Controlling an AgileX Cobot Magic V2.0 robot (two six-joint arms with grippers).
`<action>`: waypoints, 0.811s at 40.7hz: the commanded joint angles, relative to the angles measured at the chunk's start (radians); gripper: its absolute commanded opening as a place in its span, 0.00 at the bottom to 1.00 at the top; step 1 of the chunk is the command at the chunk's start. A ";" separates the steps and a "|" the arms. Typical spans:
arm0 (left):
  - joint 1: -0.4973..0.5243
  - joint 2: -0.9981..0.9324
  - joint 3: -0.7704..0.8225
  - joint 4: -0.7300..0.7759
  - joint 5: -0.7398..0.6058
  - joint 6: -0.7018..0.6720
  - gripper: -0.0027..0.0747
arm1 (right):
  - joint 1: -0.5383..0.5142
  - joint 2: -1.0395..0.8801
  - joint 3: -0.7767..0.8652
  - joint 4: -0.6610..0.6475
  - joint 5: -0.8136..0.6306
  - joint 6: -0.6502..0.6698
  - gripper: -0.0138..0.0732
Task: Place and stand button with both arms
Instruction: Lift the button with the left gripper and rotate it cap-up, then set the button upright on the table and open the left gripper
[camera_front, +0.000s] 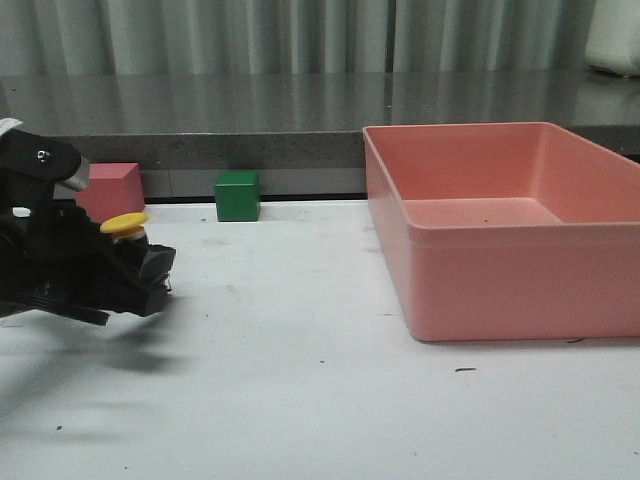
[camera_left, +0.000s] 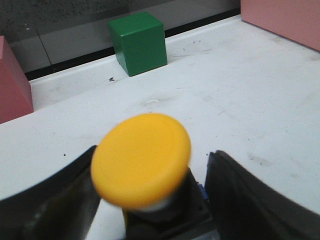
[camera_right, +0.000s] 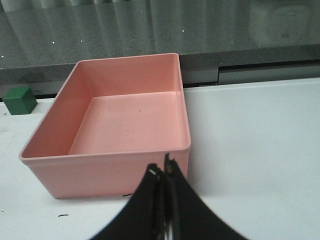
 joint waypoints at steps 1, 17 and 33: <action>0.002 -0.041 -0.007 -0.015 -0.161 0.000 0.68 | -0.006 0.022 -0.026 -0.013 -0.082 -0.009 0.09; -0.005 -0.189 -0.007 -0.011 0.007 -0.004 0.68 | -0.006 0.022 -0.026 -0.013 -0.082 -0.009 0.09; -0.075 -0.614 -0.126 -0.207 0.801 -0.065 0.66 | -0.006 0.022 -0.026 -0.013 -0.082 -0.009 0.09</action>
